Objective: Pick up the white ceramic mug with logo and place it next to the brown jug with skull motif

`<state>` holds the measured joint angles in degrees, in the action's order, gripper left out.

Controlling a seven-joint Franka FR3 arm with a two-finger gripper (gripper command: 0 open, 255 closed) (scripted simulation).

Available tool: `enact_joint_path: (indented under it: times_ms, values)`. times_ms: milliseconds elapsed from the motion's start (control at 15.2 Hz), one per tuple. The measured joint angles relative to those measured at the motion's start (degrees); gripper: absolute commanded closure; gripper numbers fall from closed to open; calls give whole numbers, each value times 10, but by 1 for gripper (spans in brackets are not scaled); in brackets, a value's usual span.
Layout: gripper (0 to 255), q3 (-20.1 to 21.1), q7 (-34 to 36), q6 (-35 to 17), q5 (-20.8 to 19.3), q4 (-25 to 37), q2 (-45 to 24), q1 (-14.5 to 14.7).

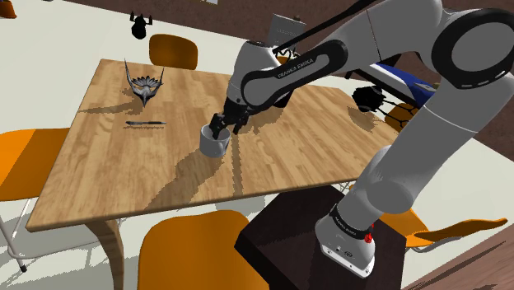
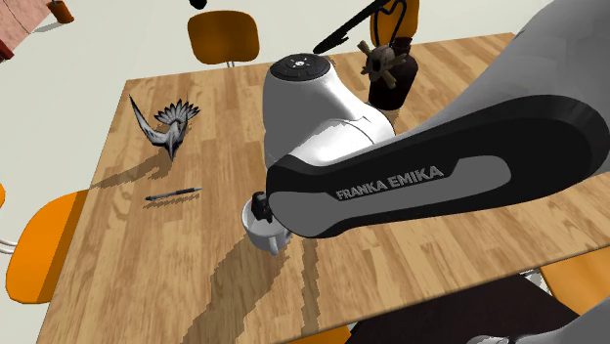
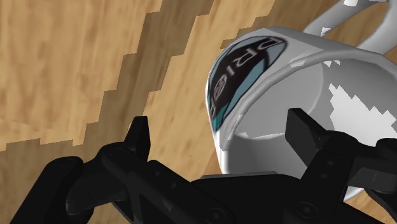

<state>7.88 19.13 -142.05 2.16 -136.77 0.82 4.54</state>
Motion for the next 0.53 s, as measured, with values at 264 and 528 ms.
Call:
enact_joint_path:
  times_ms: [264,528]
  values:
    - [255,0,0,0,0,0,0,0]
    - [255,0,0,0,0,0,0,0]
